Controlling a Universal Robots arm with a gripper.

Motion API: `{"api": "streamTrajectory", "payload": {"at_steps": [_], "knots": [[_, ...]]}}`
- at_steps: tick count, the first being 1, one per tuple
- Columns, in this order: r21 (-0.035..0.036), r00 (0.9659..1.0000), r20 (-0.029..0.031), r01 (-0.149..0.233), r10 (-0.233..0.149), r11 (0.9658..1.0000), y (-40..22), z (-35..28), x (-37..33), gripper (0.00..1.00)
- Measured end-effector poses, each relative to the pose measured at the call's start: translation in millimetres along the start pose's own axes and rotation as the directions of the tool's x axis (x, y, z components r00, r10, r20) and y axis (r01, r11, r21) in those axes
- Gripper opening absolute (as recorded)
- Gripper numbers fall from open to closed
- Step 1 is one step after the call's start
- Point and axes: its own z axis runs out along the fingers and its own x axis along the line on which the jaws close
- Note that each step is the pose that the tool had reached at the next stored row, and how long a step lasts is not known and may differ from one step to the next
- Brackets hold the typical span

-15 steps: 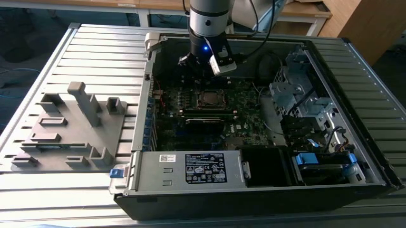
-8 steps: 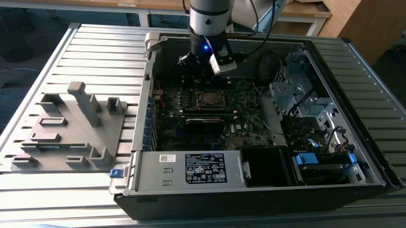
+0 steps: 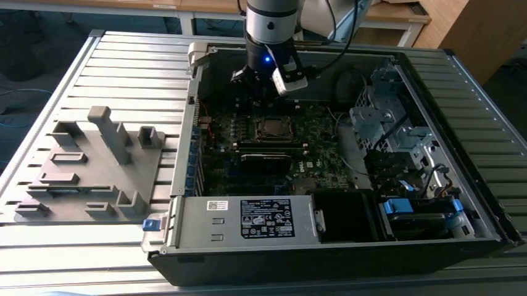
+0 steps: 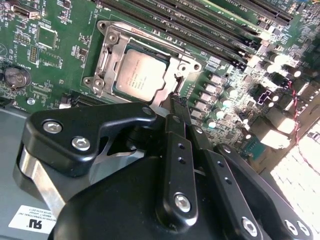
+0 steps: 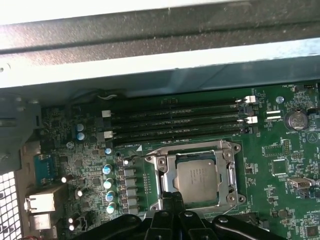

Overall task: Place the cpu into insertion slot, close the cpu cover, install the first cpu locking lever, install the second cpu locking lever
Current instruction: 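Install the first cpu locking lever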

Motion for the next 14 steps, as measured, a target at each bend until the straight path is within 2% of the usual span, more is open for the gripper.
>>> {"api": "streamTrajectory", "payload": {"at_steps": [10, 14], "knots": [[0.0, 1.0, 0.0, 0.0, 0.0, 1.0, 0.0, -6.0, -0.1, 0.11], [-0.0003, 1.0, 0.0001, 0.0, 0.0, 1.0, 0.0, -6.6, -0.1, 0.11]]}}
